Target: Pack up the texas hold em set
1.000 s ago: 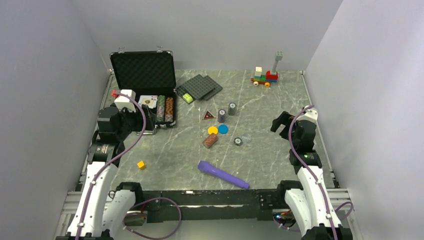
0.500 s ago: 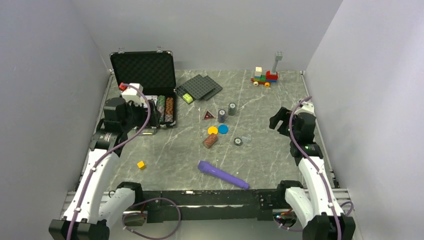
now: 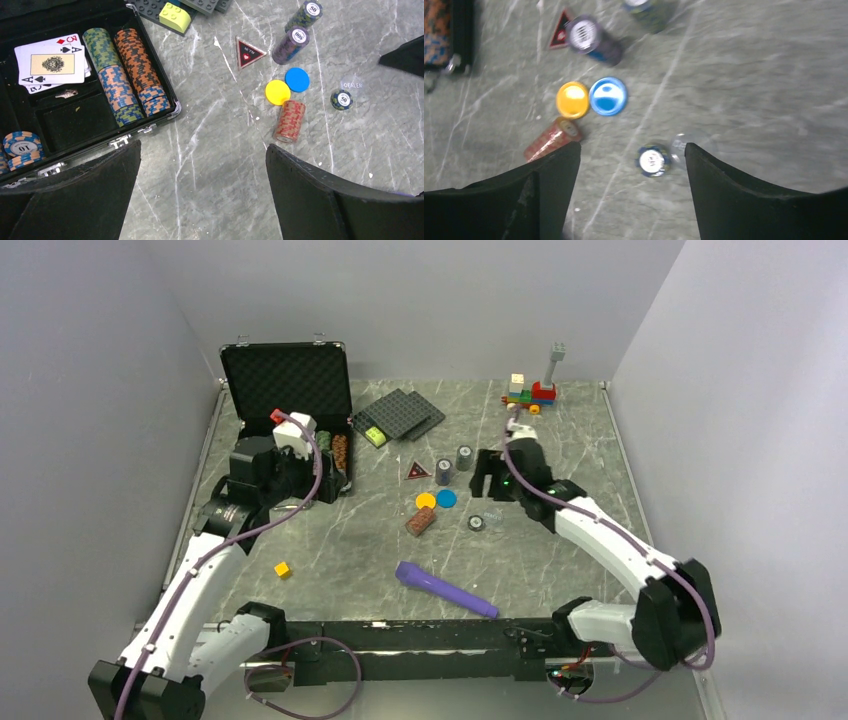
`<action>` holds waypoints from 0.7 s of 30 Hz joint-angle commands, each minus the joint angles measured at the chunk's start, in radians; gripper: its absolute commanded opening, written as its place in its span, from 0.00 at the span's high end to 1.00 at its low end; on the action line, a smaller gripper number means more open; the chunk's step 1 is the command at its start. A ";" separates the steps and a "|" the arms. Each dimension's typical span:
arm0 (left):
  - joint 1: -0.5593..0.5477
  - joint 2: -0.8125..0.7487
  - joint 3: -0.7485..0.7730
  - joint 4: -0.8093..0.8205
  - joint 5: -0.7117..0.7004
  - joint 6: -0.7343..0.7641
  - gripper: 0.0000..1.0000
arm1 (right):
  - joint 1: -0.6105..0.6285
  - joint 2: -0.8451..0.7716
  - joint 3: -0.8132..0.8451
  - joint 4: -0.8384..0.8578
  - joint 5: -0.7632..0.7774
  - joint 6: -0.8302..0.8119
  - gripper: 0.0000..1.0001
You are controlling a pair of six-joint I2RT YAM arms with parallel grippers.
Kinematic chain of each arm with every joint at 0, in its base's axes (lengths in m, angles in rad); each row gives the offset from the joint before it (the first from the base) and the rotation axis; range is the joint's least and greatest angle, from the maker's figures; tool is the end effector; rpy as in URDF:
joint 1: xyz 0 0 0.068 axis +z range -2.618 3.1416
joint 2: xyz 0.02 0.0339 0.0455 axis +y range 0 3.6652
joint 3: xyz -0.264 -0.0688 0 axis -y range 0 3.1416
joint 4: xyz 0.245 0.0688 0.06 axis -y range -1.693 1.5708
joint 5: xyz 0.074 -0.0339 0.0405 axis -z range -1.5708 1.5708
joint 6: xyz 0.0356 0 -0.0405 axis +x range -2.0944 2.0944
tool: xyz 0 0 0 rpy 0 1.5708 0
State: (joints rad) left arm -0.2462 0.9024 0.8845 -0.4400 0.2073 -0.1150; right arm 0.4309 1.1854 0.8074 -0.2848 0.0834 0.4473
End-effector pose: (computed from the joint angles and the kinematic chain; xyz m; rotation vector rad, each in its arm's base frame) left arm 0.1922 -0.0559 0.3282 0.2657 2.0286 -0.4370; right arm 0.2347 0.1046 0.2561 0.0645 2.2579 0.3832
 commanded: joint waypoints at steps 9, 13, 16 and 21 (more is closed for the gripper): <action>-0.005 0.010 -0.003 0.038 0.102 0.003 0.01 | 0.370 0.303 0.151 0.123 0.021 -0.173 0.06; -0.005 0.036 0.002 0.035 0.123 0.000 0.01 | 0.419 0.360 0.142 0.158 0.053 -0.204 0.05; -0.005 0.045 0.002 0.031 0.130 0.000 0.01 | 0.442 0.381 0.126 0.194 0.063 -0.230 0.04; -0.005 0.054 0.001 0.035 0.148 -0.004 0.01 | 0.472 0.424 0.106 0.255 0.107 -0.282 0.02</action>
State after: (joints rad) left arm -0.2493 0.9546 0.8825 -0.4316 0.3103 -0.1169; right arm 0.8841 1.5879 0.9207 -0.1265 0.1333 0.2291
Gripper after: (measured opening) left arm 0.994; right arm 0.974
